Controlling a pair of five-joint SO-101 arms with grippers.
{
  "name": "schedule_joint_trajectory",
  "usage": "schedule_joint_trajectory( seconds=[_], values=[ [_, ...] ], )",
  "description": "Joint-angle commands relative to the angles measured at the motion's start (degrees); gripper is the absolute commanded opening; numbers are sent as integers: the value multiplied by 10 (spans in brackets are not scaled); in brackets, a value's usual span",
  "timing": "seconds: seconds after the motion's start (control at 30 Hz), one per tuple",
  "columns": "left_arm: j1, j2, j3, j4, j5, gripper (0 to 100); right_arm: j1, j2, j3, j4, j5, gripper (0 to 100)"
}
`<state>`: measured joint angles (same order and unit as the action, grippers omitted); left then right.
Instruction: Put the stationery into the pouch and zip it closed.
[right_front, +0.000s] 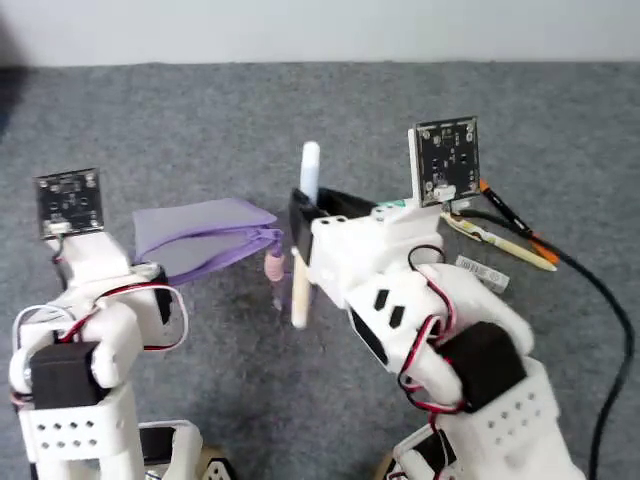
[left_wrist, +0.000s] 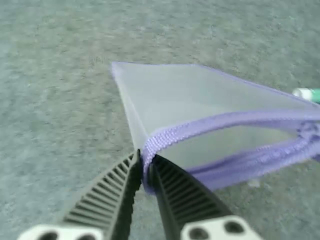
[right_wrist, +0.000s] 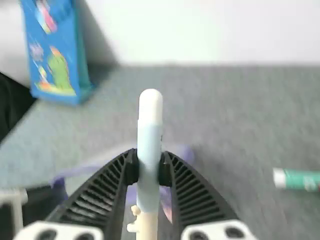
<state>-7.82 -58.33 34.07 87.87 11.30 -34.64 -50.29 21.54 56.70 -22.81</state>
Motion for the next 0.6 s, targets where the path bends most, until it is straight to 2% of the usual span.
schedule_joint_trajectory(
  seconds=[0.0, 0.23, 0.43, 0.57],
  values=[
    [37, 4, -29, -12, 49, 11, -3, -15, 32, -112, 8, 8],
    [66, 4, -27, -15, 82, 11, -4, 38, 42, -258, 8, 8],
    [66, 11, -28, -16, 82, 11, -47, 95, 45, -357, 78, 8],
    [66, 51, -60, -5, 99, 11, -66, 133, 45, -402, 96, 8]
  ],
)
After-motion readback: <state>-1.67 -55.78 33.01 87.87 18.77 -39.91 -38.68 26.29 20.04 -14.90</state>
